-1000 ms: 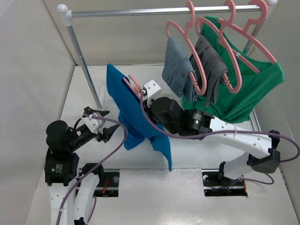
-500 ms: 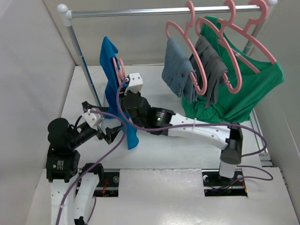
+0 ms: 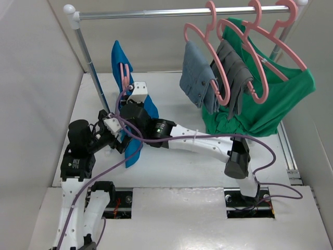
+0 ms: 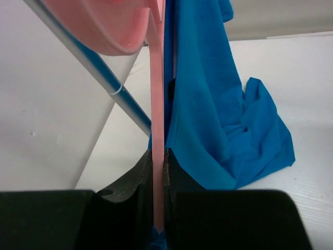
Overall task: Place the t-shirt on the hanger
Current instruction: Place tshirt on hanger
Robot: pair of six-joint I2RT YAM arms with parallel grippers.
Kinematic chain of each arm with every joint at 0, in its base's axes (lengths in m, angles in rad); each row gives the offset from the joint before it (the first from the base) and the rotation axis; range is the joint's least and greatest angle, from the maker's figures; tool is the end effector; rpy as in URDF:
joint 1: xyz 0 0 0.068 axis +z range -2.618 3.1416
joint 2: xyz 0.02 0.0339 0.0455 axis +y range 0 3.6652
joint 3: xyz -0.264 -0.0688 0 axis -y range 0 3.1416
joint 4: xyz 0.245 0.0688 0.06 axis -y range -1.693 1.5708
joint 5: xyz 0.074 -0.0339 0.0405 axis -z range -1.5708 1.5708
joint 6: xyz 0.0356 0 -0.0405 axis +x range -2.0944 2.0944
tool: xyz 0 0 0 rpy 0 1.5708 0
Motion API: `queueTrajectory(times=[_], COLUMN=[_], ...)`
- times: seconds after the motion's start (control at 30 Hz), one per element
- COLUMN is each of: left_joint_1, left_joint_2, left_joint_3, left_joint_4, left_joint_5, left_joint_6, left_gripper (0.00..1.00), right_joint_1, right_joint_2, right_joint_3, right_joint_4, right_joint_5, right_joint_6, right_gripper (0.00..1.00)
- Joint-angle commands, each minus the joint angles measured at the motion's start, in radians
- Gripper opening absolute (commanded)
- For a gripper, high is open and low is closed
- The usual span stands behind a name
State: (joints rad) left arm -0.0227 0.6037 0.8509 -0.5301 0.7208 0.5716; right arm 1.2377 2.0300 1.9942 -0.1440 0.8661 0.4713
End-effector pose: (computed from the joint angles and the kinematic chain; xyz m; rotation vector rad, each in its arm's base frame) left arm 0.1217 -0.0263 0.3534 0.9704 1.5045 -0.2744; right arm 0.1824 0.4443 0.3840 -0.0256 1.7139 0.5213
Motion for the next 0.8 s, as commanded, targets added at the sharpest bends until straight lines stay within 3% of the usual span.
queueTrajectory(times=[0.0, 0.37, 0.5, 0.53, 0.6, 0.77], left_joint_1=[0.003, 0.003, -0.034, -0.046, -0.046, -0.046], left_joint_2=[0.001, 0.017, 0.071, 0.071, 0.080, 0.080], left_joint_3=[-0.041, -0.092, -0.092, -0.092, -0.092, -0.070], left_joint_4=[0.067, 0.173, 0.162, 0.162, 0.171, 0.180], left_joint_5=[-0.072, -0.119, -0.109, -0.109, -0.109, -0.144], left_joint_6=[0.082, 0.143, 0.143, 0.134, 0.106, 0.073], left_gripper=[1.00, 1.00, 0.87, 0.65, 0.35, 0.00], right_joint_1=[0.005, 0.005, 0.005, 0.005, 0.005, 0.005], right_joint_2=[0.012, 0.041, 0.052, 0.052, 0.041, 0.021], right_joint_3=[0.089, 0.069, 0.081, 0.081, 0.052, 0.017], right_joint_4=[0.116, 0.116, 0.116, 0.116, 0.116, 0.116], right_joint_5=[-0.006, -0.121, -0.131, -0.131, -0.122, -0.122], right_joint_6=[0.020, 0.030, 0.030, 0.030, 0.030, 0.040], right_gripper=[0.00, 0.00, 0.00, 0.00, 0.00, 0.00])
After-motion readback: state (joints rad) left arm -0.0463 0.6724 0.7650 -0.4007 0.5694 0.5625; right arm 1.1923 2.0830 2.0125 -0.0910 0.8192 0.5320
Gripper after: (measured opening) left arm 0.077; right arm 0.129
